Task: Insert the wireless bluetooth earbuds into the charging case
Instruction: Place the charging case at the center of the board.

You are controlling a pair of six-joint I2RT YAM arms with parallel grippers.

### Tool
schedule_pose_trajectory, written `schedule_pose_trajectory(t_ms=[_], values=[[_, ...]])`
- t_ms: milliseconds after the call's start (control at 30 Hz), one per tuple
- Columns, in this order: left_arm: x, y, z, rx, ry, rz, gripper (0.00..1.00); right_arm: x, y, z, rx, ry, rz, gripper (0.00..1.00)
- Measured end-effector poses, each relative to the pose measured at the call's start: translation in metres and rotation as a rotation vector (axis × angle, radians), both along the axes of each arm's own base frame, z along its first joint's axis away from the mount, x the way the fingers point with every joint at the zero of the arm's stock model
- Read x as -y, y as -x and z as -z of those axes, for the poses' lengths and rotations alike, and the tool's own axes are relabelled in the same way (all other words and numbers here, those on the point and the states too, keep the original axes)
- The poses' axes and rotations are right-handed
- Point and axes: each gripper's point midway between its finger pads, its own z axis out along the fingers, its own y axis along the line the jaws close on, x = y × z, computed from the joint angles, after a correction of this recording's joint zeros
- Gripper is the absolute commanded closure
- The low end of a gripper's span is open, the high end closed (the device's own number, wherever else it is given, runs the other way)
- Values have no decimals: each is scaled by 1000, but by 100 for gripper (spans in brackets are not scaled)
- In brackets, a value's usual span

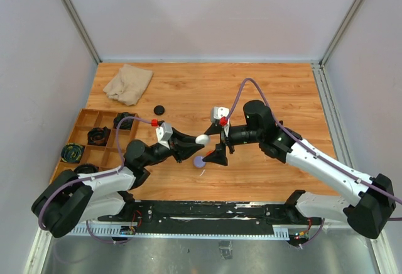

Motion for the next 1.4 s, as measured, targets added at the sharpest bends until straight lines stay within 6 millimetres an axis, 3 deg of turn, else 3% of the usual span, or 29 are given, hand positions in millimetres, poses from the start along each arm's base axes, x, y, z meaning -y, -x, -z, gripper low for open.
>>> schedule_pose_trajectory(t_ms=[167,367,667,833,1033,1200,1400], values=[[0,-10,6,-60,-15,-41,100,7,-11,-2,36,17,81,2],[-3,-32,36,-260,-102,-149,100,25,-34,-16,118,16,263,1],[-26,-35,105,-592,-271,-310,99,55,-70,17,120,126,540,1],[-29,-40,130,-710,-343,-363,92,64,-78,26,116,155,615,1],[-19,-52,154,-826,-413,-377,85,73,-82,33,123,176,664,1],[-8,-61,166,-889,-435,-362,77,77,-83,35,128,181,681,1],[-1,-57,177,-952,-460,-324,66,81,-82,35,133,179,691,1]])
